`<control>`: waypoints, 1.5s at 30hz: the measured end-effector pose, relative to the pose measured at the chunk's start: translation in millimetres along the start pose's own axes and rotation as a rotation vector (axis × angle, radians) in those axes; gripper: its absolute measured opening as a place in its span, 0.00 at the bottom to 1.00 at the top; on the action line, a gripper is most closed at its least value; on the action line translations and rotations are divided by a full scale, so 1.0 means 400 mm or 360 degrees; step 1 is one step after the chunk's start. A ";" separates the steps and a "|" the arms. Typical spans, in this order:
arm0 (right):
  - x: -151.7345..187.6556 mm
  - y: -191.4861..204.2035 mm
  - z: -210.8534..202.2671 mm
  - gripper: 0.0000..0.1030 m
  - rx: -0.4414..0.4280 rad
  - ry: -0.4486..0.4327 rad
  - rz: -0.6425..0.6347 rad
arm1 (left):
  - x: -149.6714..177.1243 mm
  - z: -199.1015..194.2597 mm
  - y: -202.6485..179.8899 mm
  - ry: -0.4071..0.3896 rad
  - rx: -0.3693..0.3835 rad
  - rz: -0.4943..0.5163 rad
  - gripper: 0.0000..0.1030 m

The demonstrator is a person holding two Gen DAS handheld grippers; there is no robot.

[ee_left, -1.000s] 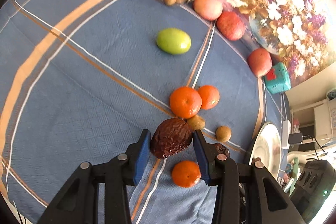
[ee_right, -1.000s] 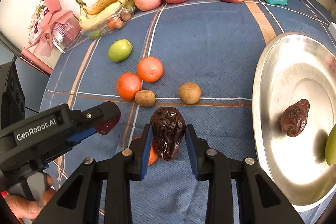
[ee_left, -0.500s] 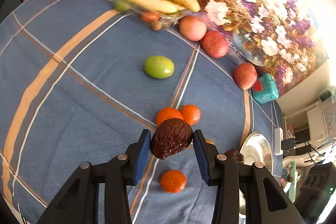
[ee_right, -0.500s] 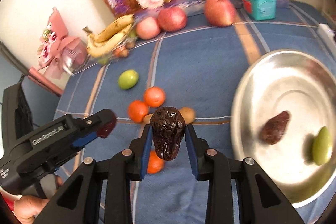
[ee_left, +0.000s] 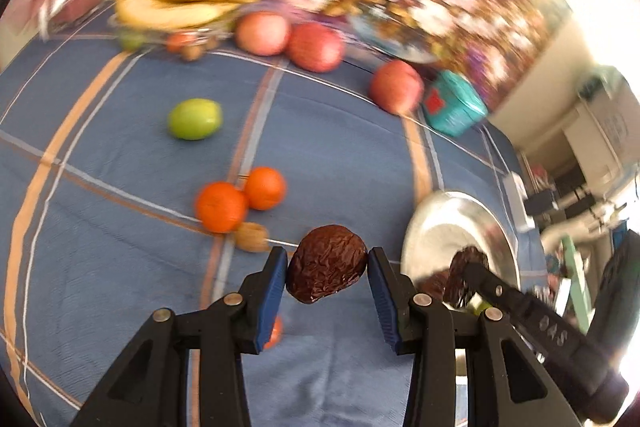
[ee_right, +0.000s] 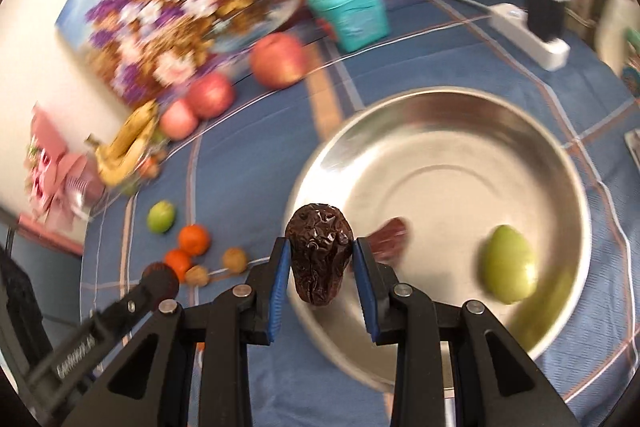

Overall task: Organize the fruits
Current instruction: 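Carry both dates into the steel plate and open both tools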

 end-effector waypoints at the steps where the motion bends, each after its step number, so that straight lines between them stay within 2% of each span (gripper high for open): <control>1: -0.006 -0.018 -0.006 0.32 0.0027 -0.0017 0.0019 | 0.008 0.005 -0.025 0.0009 0.0026 0.0046 0.43; 6: -0.025 -0.104 -0.032 0.32 0.0119 -0.0068 0.0151 | 0.037 0.026 -0.125 0.0012 0.0092 0.0247 0.43; 10: -0.027 -0.152 -0.043 0.32 0.0168 -0.0073 0.0223 | 0.062 0.052 -0.187 0.0033 0.0173 0.0335 0.43; 14: -0.028 -0.173 -0.045 0.32 0.0168 -0.0070 0.0261 | 0.084 0.076 -0.224 0.0076 0.0274 0.0352 0.43; 19: -0.028 -0.165 -0.045 0.33 0.0167 -0.0067 0.0227 | 0.094 0.082 -0.247 0.0095 0.0326 0.0388 0.43; 32: -0.030 -0.159 -0.030 0.33 0.0206 -0.0047 0.0167 | 0.083 0.086 -0.218 0.0111 0.0335 0.0264 0.44; 34: -0.030 -0.158 -0.029 0.33 0.0217 -0.0047 0.0153 | 0.079 0.087 -0.208 0.0113 0.0315 0.0239 0.44; 38: -0.031 -0.156 -0.027 0.33 0.0225 -0.0044 0.0134 | 0.070 0.094 -0.170 0.0111 0.0182 0.0185 0.44; 42: -0.030 -0.152 -0.025 0.33 0.0227 -0.0036 0.0117 | 0.057 0.091 -0.117 0.0086 0.0016 0.0115 0.44; 45: -0.029 -0.140 -0.021 0.33 0.0229 -0.0027 0.0078 | 0.049 0.089 -0.065 0.0095 -0.0179 0.0069 0.48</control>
Point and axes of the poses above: each gripper's, at about its wrist camera, not at the fingertips, and z roughly the way its jaws point, y to its left, x to its underside, the point moved 3 cm from there along z, roughly the way its jaws point, and after that the axes turned 7 degrees about -y, right-handed, at the moved point
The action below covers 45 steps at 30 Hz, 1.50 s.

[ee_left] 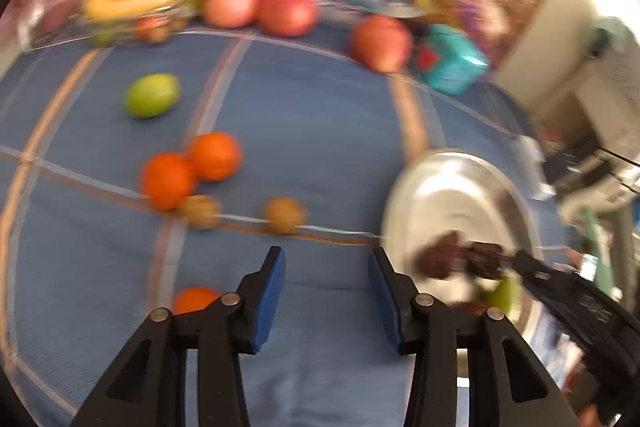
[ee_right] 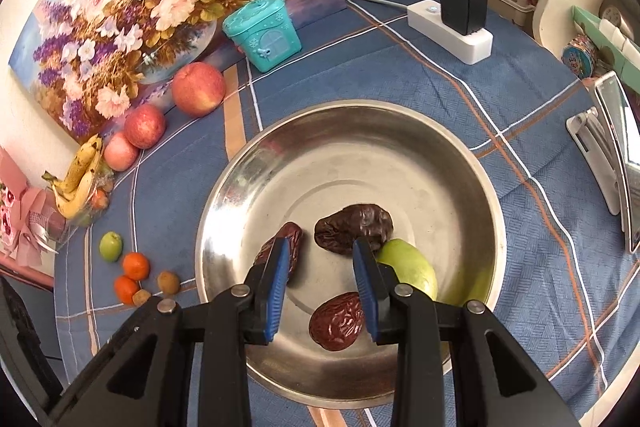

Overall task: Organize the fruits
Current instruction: 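Carry both dates into the steel plate and open both tools, then lift both open tools away from the steel plate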

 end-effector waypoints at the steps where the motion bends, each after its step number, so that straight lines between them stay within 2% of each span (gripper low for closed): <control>1: 0.001 0.002 0.000 0.33 -0.0005 -0.0013 -0.0014 | -0.001 0.001 0.016 -0.0001 -0.0061 -0.0015 0.49; 3: 0.003 0.015 0.000 0.33 0.0002 -0.0013 -0.0052 | -0.007 -0.004 0.055 -0.0010 -0.0173 -0.0053 0.57; 5: 0.008 0.034 0.002 0.33 0.0010 -0.0010 -0.0113 | -0.015 -0.010 0.083 -0.0026 -0.0217 -0.0095 0.62; 11: 0.037 0.114 0.002 0.33 -0.0011 -0.0006 -0.0327 | -0.034 -0.040 0.143 -0.0082 -0.0265 -0.0185 0.62; 16: 0.063 0.181 0.008 0.33 -0.0079 0.0023 -0.0468 | -0.050 -0.061 0.185 -0.0117 -0.0332 -0.0222 0.69; 17: 0.070 0.192 0.010 0.39 -0.0093 0.0030 -0.0493 | -0.052 -0.067 0.195 -0.0123 -0.0343 -0.0234 0.69; 18: 0.075 0.201 0.011 0.51 -0.0094 0.0033 -0.0509 | -0.054 -0.072 0.207 -0.0128 -0.0355 -0.0246 0.69; 19: 0.078 0.208 0.012 0.56 -0.0091 0.0033 -0.0524 | -0.056 -0.076 0.215 -0.0130 -0.0364 -0.0255 0.70; 20: 0.084 0.217 0.013 0.61 -0.0089 0.0033 -0.0555 | -0.056 -0.079 0.224 -0.0130 -0.0375 -0.0263 0.71; 22: 0.092 0.232 0.015 0.61 -0.0094 0.0034 -0.0591 | -0.057 -0.079 0.236 -0.0125 -0.0396 -0.0275 0.78; 23: 0.096 0.235 0.015 0.65 -0.0097 0.0036 -0.0597 | -0.057 -0.078 0.241 -0.0123 -0.0408 -0.0281 0.83; 26: 0.103 0.238 0.018 0.83 -0.0106 0.0042 -0.0591 | -0.051 -0.079 0.256 -0.0115 -0.0440 -0.0292 0.93; 27: 0.105 0.238 0.018 0.84 -0.0106 0.0044 -0.0587 | -0.049 -0.078 0.261 -0.0111 -0.0455 -0.0293 0.97; 32: 0.117 0.243 0.021 0.84 -0.0080 0.0057 -0.0596 | -0.045 -0.083 0.281 -0.0111 -0.0494 -0.0301 1.00; 39: 0.137 0.276 0.016 0.86 -0.0100 0.0056 -0.0607 | -0.041 -0.092 0.313 -0.0109 -0.0555 -0.0295 1.00; 41: 0.142 0.290 0.014 0.90 -0.0129 0.0056 -0.0605 | -0.040 -0.095 0.323 -0.0110 -0.0568 -0.0305 1.00; 45: 0.149 0.323 0.003 0.90 -0.0173 0.0031 -0.0611 | -0.043 -0.100 0.338 -0.0116 -0.0575 -0.0320 1.00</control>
Point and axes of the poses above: each gripper's, at about its wrist camera, not at the fingertips, and z roughly the way its jaws point, y to its left, x to its underside, the point moved 3 cm from there along z, roughly the way its jaws point, and after that the axes turned 7 degrees about -y, right-handed, at the moved point
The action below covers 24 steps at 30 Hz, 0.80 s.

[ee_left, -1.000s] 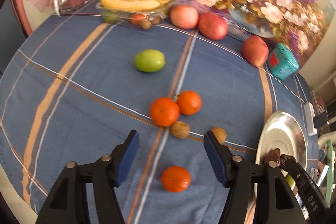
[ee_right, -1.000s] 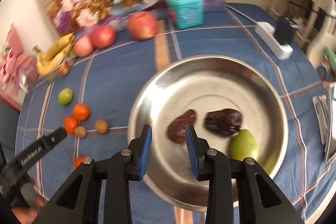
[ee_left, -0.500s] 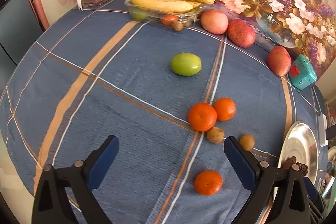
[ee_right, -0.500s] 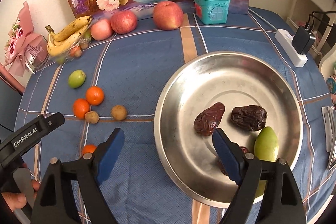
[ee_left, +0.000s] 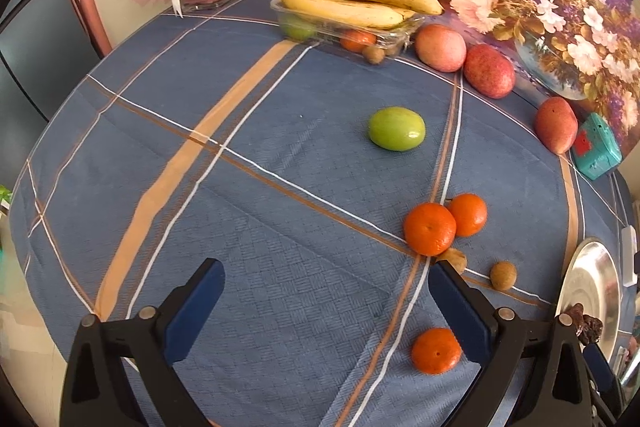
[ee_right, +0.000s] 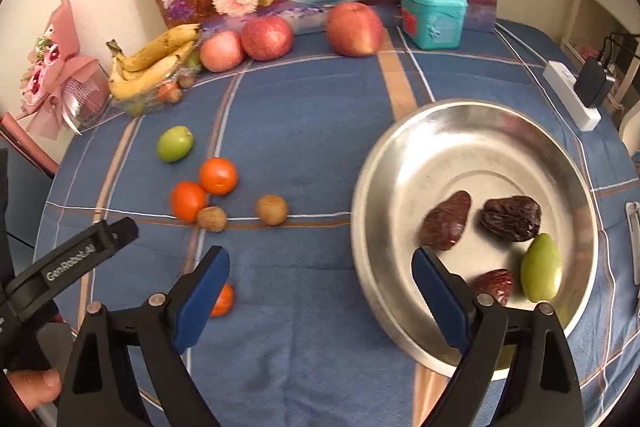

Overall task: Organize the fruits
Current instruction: 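Lift both open tools away from the steel plate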

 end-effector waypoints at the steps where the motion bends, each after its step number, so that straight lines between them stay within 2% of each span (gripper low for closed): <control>1: -0.002 0.007 -0.001 0.90 -0.0003 -0.0008 -0.0001 | -0.001 0.000 0.002 -0.0002 -0.0001 0.0003 1.00; 5: -0.002 0.037 0.006 0.90 -0.0062 0.0021 0.0038 | -0.010 -0.003 0.009 -0.0027 -0.0031 0.0029 1.00; 12: -0.007 0.084 0.016 0.90 -0.0036 0.0045 -0.0078 | -0.025 -0.008 0.020 -0.0057 -0.0043 0.0064 1.00; 19: -0.003 0.101 0.027 0.90 -0.0043 0.0068 -0.0161 | -0.022 0.008 0.029 -0.0013 -0.0015 0.0020 1.00; 24: 0.005 0.117 0.041 0.90 -0.0099 0.0102 -0.0198 | -0.009 0.031 0.033 0.0020 -0.0114 0.0069 1.00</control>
Point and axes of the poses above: each gripper's, at about its wrist camera, not at the fingertips, and z roughly the way its jaws point, y to its left, x to its underside, the point moved 3 cm from there along z, roughly the way its jaws point, and after that the axes turned 7 degrees about -y, right-handed, at the moved point
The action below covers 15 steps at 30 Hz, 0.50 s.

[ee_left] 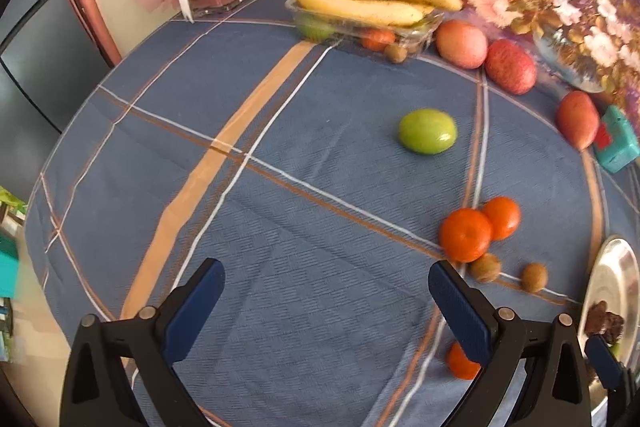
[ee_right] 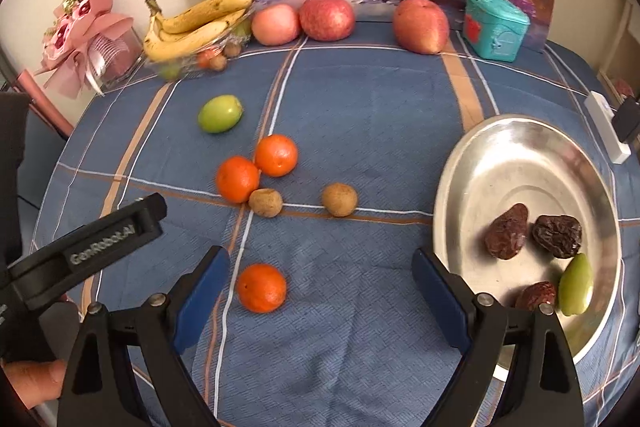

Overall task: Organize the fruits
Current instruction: 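Lift both open tools away from the steel plate, then lower the right tool onto a mandarin orange and close on it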

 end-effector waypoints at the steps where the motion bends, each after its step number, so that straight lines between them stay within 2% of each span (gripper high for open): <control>1: 0.002 0.005 0.003 0.90 -0.0008 0.0006 -0.0003 | 0.003 0.007 0.004 0.0018 -0.0002 -0.0008 1.00; 7: 0.019 0.028 0.037 0.87 -0.0067 0.0094 -0.0034 | 0.016 0.031 0.034 0.0065 -0.0023 -0.0079 1.00; 9: 0.027 0.033 0.053 0.76 -0.0080 0.0133 -0.0032 | 0.018 0.034 0.038 0.0067 -0.0021 -0.0095 1.00; 13: 0.039 0.037 0.084 0.71 -0.0109 0.0199 -0.0027 | 0.023 0.048 0.041 0.0098 -0.0016 -0.0114 1.00; 15: 0.044 0.045 0.094 0.64 -0.0123 0.0217 -0.0037 | 0.028 0.055 0.043 0.0118 -0.0010 -0.0127 1.00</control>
Point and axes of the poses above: each gripper's, at about its wrist camera, not at the fingertips, and z roughly the way its jaws point, y to its left, x to its underside, the point moved 3 cm from there along z, roughly the way its jaws point, and after that the axes turned 7 degrees about -y, right-handed, at the moved point
